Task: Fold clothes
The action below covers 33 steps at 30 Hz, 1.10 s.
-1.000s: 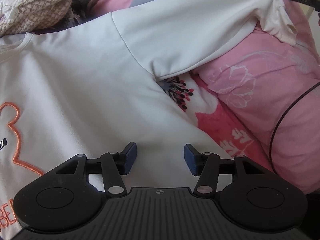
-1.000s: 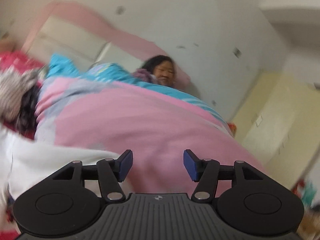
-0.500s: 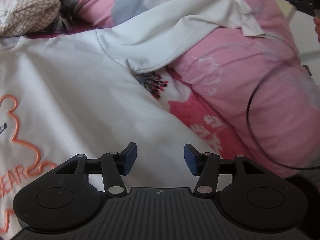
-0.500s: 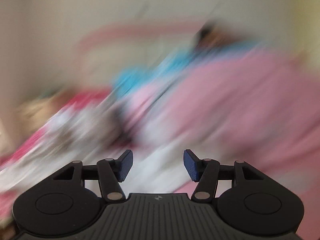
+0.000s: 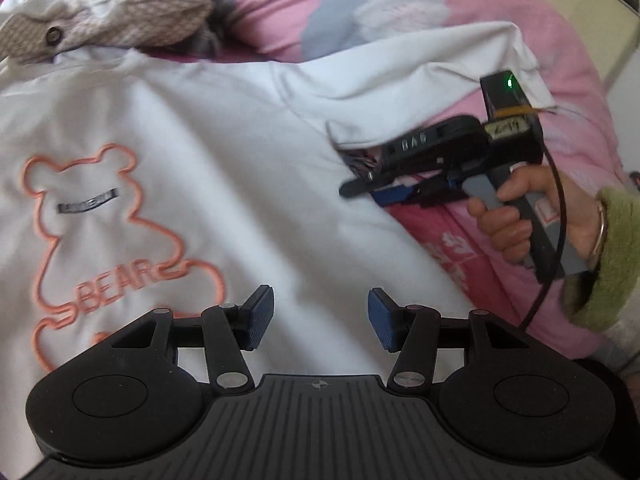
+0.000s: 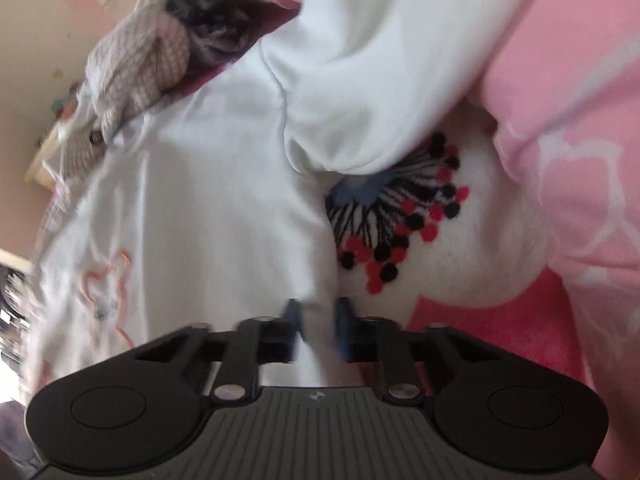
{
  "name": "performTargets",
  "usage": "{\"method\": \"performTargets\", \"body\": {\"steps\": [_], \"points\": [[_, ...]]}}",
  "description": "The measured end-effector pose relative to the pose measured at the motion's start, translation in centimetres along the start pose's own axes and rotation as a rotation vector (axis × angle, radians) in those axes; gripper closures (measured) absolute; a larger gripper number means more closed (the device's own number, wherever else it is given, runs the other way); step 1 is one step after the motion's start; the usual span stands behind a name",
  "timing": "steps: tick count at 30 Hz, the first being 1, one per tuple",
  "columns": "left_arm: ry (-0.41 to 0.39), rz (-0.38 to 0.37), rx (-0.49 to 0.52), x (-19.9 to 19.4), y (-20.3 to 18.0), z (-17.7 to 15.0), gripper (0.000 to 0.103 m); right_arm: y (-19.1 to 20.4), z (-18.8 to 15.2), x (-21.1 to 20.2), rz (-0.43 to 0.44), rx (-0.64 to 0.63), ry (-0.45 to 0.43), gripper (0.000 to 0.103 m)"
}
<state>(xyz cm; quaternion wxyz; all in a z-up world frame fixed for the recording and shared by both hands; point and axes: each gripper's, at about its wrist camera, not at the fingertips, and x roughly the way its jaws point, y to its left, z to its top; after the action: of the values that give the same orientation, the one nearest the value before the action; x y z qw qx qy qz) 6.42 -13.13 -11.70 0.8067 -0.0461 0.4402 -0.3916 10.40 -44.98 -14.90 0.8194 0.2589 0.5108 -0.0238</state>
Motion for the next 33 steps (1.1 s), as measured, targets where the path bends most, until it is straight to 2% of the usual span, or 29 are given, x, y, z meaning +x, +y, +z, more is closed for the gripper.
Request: {"method": "performTargets", "body": {"steps": [4,8,11,13,14,16,19,25,26,29,30,33], "points": [[0.024,0.009,-0.025,0.6,1.2,-0.4,0.051,0.1,0.1,-0.9,-0.080,-0.023,-0.080,0.097],[0.051,0.014,-0.036,0.9,2.1,-1.0,0.051,-0.2,0.5,-0.2,-0.103,-0.011,-0.080,0.096],[0.051,0.012,-0.029,0.7,2.3,-1.0,0.051,0.3,0.7,-1.1,-0.088,-0.013,-0.109,0.087],[0.050,0.018,-0.018,0.6,2.4,-0.8,0.051,0.1,0.6,-2.4,-0.066,0.015,-0.138,0.070],[0.048,0.024,-0.011,0.5,2.4,-0.8,0.051,0.0,0.5,-3.0,-0.065,0.023,-0.144,0.070],[0.042,0.036,0.000,0.3,2.5,-0.8,0.051,0.0,0.0,-4.2,-0.065,0.021,-0.123,0.070],[0.039,0.048,0.003,0.0,2.6,-1.3,0.051,-0.6,-1.7,-5.5,-0.073,0.021,-0.046,0.069],[0.038,0.072,0.021,-0.1,2.4,-1.7,0.051,-3.0,-6.1,-5.8,-0.076,0.084,0.085,0.068],[0.038,0.075,0.022,-0.2,2.4,-1.7,0.051,-3.3,-7.0,-6.0,-0.072,0.077,0.087,0.069],[0.039,0.088,0.022,-0.3,2.3,-1.8,0.051,-2.3,-8.6,-6.8,-0.125,-0.024,0.046,0.098],[0.039,0.094,0.024,-0.3,2.2,-1.8,0.051,-1.7,-8.9,-7.3,-0.152,-0.064,0.017,0.099],[0.041,0.112,0.032,-0.3,1.9,-1.9,0.051,0.1,-10.2,-8.0,-0.326,-0.202,-0.052,0.099]]}}
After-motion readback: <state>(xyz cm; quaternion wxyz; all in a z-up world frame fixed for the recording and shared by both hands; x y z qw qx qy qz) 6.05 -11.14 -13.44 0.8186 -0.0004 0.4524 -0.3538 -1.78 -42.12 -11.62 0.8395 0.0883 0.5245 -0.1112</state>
